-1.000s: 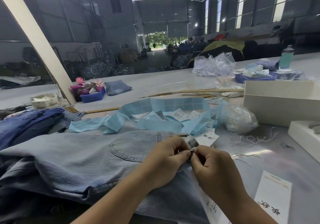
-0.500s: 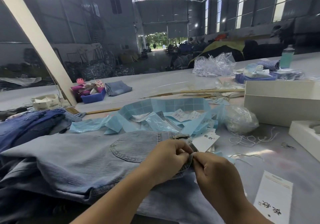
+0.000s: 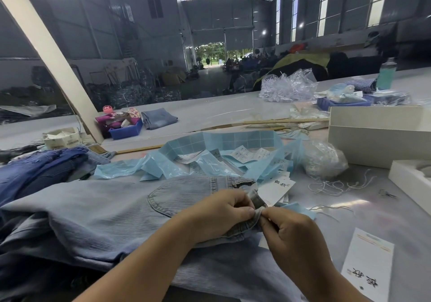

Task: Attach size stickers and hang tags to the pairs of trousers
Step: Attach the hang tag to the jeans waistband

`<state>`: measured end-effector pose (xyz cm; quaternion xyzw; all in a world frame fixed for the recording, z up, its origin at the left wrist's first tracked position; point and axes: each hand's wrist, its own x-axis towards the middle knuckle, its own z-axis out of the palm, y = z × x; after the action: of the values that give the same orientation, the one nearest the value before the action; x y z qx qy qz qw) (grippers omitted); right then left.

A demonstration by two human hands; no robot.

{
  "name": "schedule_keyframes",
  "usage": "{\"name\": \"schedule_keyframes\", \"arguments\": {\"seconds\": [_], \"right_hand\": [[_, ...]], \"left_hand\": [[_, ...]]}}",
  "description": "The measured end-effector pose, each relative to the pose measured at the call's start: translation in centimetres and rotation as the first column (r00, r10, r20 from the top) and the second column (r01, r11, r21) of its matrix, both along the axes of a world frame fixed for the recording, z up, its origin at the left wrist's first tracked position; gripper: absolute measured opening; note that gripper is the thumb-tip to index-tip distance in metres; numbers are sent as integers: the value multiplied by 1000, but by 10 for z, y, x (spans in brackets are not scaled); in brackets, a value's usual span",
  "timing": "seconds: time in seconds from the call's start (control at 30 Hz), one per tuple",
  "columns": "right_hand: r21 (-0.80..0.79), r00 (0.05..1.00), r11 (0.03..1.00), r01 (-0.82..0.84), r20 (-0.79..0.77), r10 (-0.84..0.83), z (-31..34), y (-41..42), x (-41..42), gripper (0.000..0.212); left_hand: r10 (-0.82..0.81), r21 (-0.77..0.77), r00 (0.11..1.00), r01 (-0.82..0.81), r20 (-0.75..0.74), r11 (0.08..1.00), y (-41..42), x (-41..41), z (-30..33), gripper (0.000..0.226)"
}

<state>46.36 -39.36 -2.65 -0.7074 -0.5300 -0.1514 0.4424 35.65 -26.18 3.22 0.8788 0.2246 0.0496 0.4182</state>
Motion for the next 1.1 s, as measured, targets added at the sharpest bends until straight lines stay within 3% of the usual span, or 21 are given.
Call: {"name": "schedule_keyframes", "arguments": {"seconds": [0.17,0.27,0.4,0.6,0.8,0.87,0.93,1.0,1.1], "right_hand": [[-35,992,997,-72,-102,68,5,0,3,23],[-26,954,989,-144,-268,132,10,-1,9,22],[75,868,983,-170,-461,185,15,-9,6,17],[136,622,958,-253,-735,269,22,-14,9,18],[257,401,908,-332,-833,382,32,-21,17,35],[278,343,890,-361,-848,404,34,-23,19,33],[321,263,860,-397,-858,442,38,-25,20,25],[376,179,821,-430,-856,486,44,-27,20,18],[405,121,791,-459,-854,507,46,-27,22,26]], "left_hand": [[7,-94,1000,-5,22,996,1,1,-2,16],[129,-226,984,-100,121,969,1,0,-6,19],[268,-217,942,-223,204,950,-1,1,-12,24],[325,-318,850,-199,414,927,-19,8,-11,17],[324,-390,778,-111,538,914,-29,10,1,15],[276,-268,774,-143,570,953,-34,10,5,11],[157,-42,809,-162,567,986,-41,8,6,9],[67,97,831,-144,552,985,-46,7,6,10],[-31,271,877,-115,480,956,-48,5,8,18]]}}
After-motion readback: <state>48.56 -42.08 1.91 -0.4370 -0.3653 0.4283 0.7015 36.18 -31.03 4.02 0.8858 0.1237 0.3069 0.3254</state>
